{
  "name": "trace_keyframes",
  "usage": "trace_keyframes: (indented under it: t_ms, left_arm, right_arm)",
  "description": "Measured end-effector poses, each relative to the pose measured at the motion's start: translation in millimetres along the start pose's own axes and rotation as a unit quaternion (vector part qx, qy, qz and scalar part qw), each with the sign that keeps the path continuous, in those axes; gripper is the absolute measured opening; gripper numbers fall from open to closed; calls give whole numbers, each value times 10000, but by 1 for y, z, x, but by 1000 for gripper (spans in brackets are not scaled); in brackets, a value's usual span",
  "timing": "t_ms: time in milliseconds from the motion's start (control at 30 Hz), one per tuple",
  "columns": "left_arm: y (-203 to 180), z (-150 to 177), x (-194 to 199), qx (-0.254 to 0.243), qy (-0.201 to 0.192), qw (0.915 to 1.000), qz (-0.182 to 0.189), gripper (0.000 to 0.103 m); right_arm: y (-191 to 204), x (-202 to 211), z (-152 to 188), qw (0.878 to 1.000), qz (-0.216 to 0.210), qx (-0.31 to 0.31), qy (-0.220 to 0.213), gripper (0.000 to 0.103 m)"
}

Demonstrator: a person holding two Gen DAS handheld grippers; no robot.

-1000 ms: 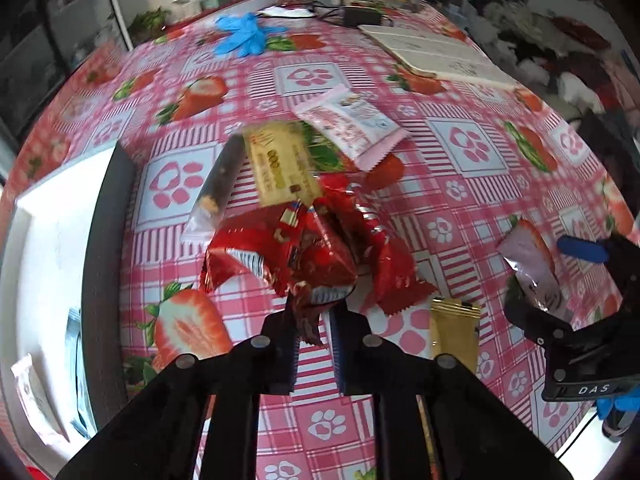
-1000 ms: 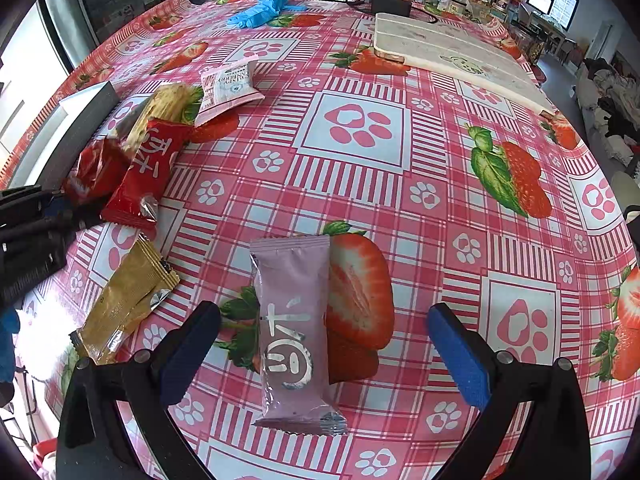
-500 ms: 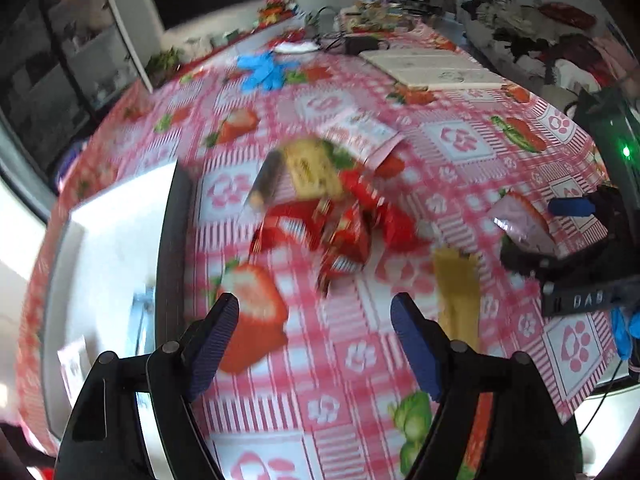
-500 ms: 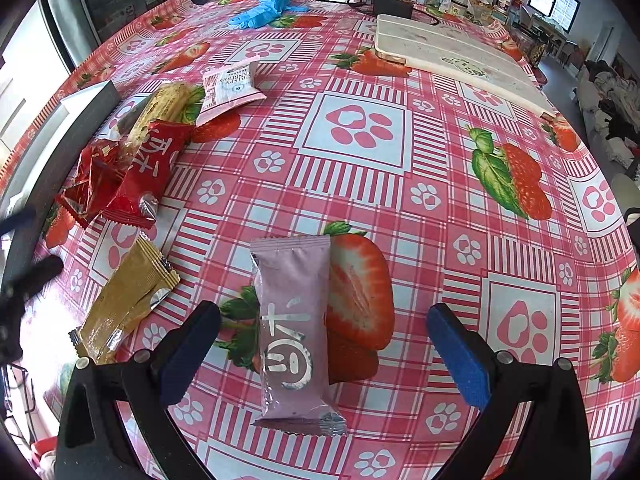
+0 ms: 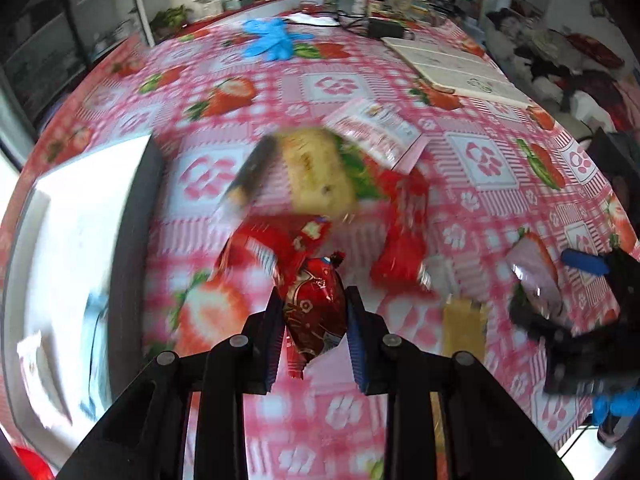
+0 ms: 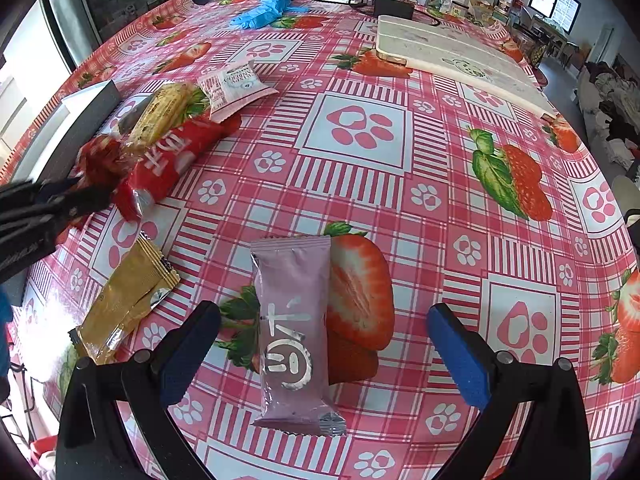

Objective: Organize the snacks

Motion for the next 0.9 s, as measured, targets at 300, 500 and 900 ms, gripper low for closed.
trace_keyframes:
  t_ms: [300,500,900]
  left_arm:
    - [15,47,14,-126,-28,9994,-327,80]
    - [4,39,6,-259,-107,9992,-286,89]
    - [6,38,-2,-3,-245,9997,-88,103]
  right_arm:
    - [0,1,1,10000,-1,5,-31,103]
    - [0,1,0,10000,0,6,-41,103]
    - [0,2,1,10000,3,19,-71,103]
Point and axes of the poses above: each gripper's, at about its wrist camera, not at the fingertips, and x roughly against the way its jaws point, y to its left, z to its underside, the point moved 9 cm from there along -x, roughly the way its jaws point, and after that the axes turned 7 degrees about -z, right-handed, at the moved point
